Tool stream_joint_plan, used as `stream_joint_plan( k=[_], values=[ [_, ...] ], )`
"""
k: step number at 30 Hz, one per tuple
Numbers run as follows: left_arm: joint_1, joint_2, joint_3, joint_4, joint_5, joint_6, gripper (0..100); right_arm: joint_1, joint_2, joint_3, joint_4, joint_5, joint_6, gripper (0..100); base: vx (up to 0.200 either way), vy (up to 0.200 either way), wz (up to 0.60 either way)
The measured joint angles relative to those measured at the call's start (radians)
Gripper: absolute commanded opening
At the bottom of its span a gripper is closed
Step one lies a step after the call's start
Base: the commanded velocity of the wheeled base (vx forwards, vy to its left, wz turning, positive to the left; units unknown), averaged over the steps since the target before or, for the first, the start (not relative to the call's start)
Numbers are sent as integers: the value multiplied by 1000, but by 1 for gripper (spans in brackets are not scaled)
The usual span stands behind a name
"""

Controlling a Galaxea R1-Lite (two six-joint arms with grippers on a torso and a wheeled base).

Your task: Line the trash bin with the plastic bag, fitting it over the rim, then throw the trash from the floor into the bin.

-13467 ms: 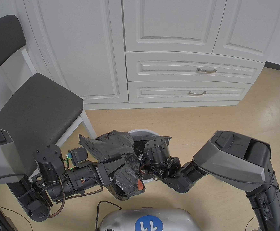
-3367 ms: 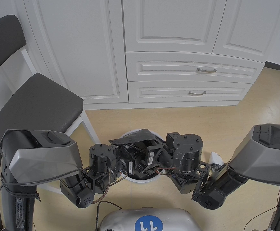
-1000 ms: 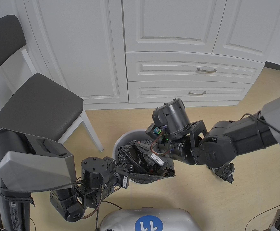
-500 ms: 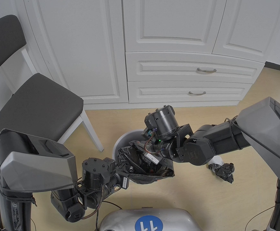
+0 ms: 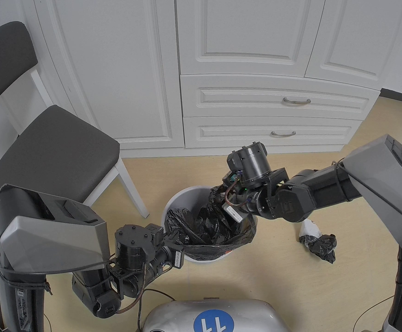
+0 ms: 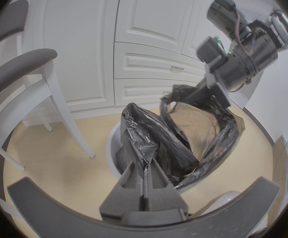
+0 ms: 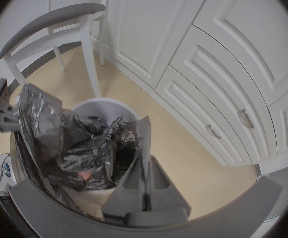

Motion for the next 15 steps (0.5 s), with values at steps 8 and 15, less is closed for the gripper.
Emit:
stream_joint_plan(
  k=[8, 15],
  values=[
    [17, -1, -10, -10, 0, 0, 0, -50, -146, 226, -1, -26, 37, 0, 0, 0, 0],
    [36, 7, -46, -20, 0, -4, 0, -59, -302, 451, -16, -39, 59, 0, 0, 0, 0]
  ],
)
